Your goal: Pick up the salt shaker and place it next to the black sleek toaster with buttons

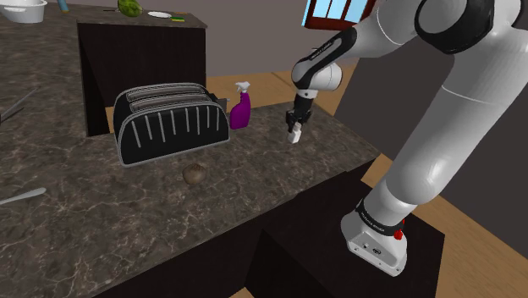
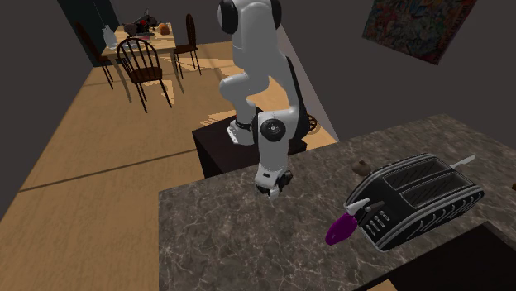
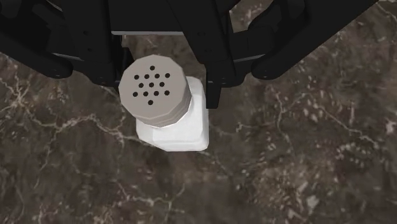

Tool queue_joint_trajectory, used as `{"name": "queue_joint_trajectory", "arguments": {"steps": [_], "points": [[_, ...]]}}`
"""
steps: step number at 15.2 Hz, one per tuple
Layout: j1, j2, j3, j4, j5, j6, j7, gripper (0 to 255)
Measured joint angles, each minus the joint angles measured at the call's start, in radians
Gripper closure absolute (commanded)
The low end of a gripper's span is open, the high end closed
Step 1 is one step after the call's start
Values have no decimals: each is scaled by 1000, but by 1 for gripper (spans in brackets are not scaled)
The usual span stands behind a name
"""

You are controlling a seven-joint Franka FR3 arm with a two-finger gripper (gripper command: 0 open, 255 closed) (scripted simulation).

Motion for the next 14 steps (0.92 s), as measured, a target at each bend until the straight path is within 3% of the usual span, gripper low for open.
{"name": "queue_joint_trajectory", "arguments": {"steps": [14], "points": [[3,-143,-8,48,-77,-180,69,255]]}}
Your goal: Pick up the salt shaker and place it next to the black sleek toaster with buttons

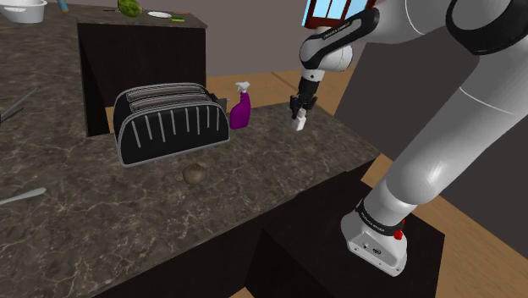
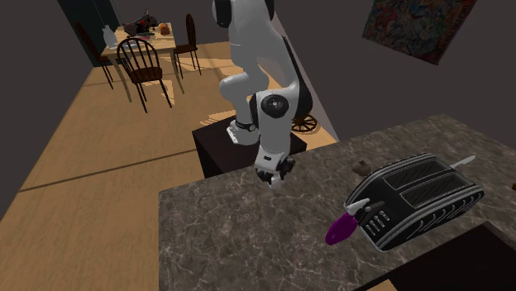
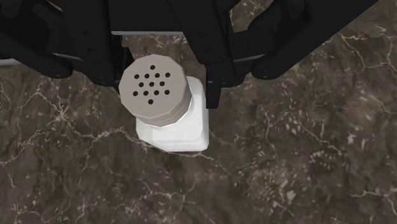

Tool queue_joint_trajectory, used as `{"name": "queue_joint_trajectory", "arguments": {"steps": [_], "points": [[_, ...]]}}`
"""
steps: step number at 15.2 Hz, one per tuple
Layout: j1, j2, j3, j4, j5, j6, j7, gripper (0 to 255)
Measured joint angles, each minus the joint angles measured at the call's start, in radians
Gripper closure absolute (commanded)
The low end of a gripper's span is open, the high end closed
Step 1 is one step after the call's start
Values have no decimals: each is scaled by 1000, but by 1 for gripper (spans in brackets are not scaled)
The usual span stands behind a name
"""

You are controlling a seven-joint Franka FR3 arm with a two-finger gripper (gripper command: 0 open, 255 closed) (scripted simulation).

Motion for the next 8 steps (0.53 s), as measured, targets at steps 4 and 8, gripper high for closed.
{"name": "queue_joint_trajectory", "arguments": {"steps": [4,8], "points": [[1,-31,2,26,-14,-55,17,255],[1,-66,5,47,-28,-108,32,255]]}}
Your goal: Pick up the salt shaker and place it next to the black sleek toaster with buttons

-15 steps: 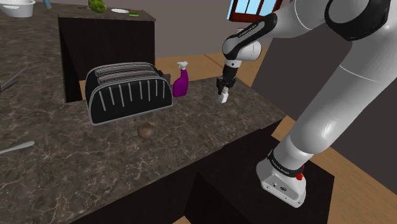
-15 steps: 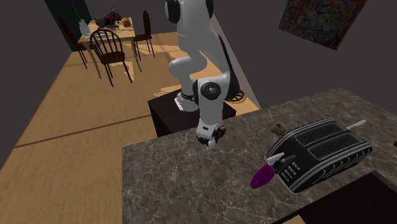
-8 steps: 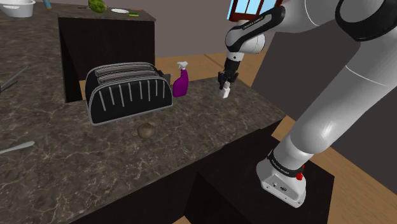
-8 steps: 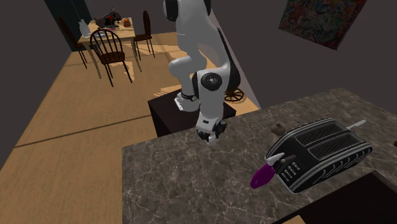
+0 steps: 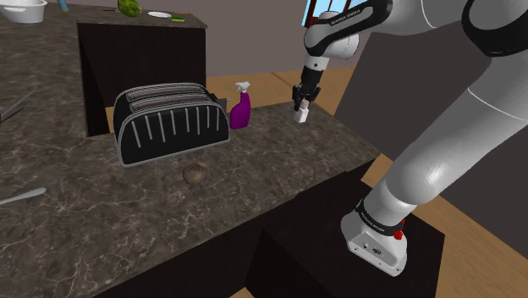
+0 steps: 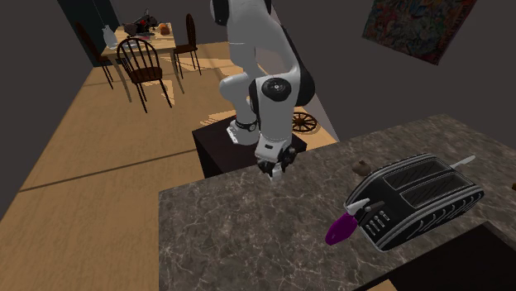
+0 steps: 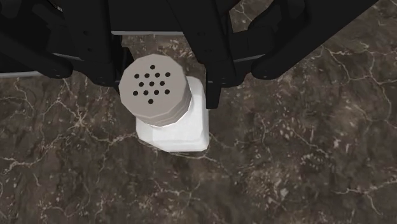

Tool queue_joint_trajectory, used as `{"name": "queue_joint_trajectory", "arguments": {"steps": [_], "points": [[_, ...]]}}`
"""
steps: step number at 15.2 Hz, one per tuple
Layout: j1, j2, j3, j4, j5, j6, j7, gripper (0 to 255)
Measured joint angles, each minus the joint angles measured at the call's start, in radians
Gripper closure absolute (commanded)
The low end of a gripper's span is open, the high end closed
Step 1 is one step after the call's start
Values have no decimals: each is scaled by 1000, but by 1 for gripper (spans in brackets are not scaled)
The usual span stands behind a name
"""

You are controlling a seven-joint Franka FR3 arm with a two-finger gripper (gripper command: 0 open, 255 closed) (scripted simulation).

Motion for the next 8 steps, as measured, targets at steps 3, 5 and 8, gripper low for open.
{"name": "queue_joint_trajectory", "arguments": {"steps": [3,5,8], "points": [[-1,-16,0,28,-7,-42,6,255],[-2,-28,0,41,-11,-67,10,255],[-2,-42,3,68,-16,-108,18,255]]}}
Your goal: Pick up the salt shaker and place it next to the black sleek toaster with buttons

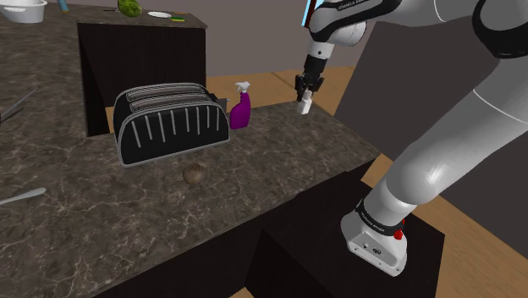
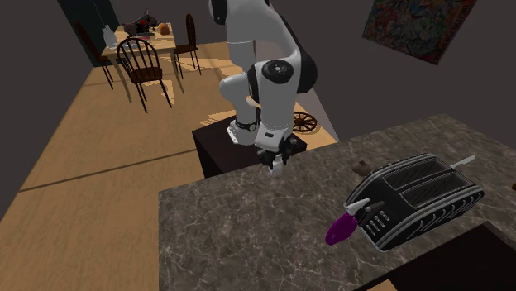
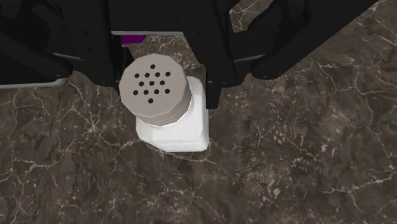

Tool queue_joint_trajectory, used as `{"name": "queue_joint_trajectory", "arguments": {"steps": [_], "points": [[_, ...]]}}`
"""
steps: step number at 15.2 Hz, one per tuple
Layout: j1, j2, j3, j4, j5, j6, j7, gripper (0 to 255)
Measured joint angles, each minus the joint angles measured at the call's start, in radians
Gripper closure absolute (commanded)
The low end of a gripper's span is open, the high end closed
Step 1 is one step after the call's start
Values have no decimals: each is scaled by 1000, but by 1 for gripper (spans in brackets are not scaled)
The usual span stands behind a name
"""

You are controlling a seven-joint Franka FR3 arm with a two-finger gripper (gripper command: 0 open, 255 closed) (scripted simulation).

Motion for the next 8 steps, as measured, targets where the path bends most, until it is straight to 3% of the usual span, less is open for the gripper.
{"name": "queue_joint_trajectory", "arguments": {"steps": [8], "points": [[0,-36,4,74,-12,-108,17,255]]}}
